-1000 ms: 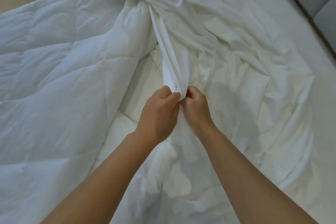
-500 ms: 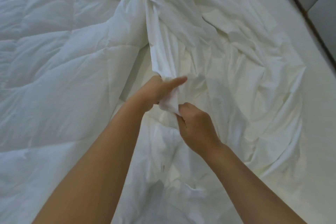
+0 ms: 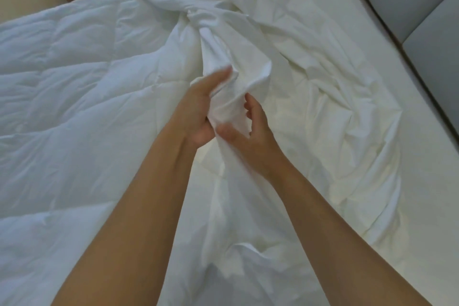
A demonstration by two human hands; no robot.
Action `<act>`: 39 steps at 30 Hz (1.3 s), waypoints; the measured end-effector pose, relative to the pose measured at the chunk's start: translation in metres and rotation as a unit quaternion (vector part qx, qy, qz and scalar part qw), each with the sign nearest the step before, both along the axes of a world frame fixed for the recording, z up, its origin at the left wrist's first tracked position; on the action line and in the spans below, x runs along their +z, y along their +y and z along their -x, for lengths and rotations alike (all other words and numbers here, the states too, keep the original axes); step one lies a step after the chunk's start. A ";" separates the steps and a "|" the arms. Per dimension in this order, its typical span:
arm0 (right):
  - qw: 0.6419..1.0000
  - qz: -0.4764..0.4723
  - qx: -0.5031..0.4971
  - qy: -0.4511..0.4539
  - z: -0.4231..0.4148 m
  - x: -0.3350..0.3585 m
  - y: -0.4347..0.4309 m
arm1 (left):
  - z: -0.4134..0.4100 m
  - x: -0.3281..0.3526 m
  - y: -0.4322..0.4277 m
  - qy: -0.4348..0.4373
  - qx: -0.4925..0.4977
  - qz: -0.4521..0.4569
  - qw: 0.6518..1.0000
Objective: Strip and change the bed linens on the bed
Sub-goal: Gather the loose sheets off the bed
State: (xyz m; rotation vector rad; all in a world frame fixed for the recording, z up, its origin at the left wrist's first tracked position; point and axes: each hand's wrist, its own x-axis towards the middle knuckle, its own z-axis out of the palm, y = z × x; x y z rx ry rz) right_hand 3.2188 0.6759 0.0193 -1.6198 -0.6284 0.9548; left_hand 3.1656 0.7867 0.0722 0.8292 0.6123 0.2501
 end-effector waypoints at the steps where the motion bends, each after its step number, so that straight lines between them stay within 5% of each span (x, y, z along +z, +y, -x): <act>1: 1.000 0.002 0.002 0.002 0.001 0.002 0.000 | 0.005 0.003 0.005 -0.005 -0.019 0.000 1.000; 5: 0.970 0.004 -0.083 0.227 0.000 0.013 0.017 | 0.024 0.009 0.019 -0.086 -0.057 0.025 0.994; 7: 0.965 0.029 -0.044 0.256 -0.002 0.023 0.032 | 0.028 0.007 0.018 -0.076 -0.082 -0.004 0.994; 13: 0.975 0.031 -0.148 0.161 0.006 0.025 0.045 | 0.050 -0.008 -0.001 0.065 -0.015 -0.134 0.989; 18: 0.971 -0.068 -0.076 0.214 0.013 0.052 0.036 | 0.061 0.003 -0.006 0.140 -0.177 -0.286 0.931; 23: 0.977 -0.102 -0.067 0.173 -0.001 0.078 0.028 | 0.050 0.026 -0.003 0.161 -0.175 -0.285 0.929; 26: 0.983 -0.069 -0.111 0.129 -0.004 0.074 0.012 | 0.039 0.034 -0.010 0.164 -0.104 -0.238 0.952; 32: 0.996 0.014 -0.048 0.075 0.007 0.058 -0.012 | 0.006 0.061 -0.014 0.227 0.026 -0.202 0.952; 39: 0.995 -0.018 -0.094 -0.018 0.007 0.068 0.002 | 0.004 0.086 -0.005 0.277 -0.116 -0.284 0.911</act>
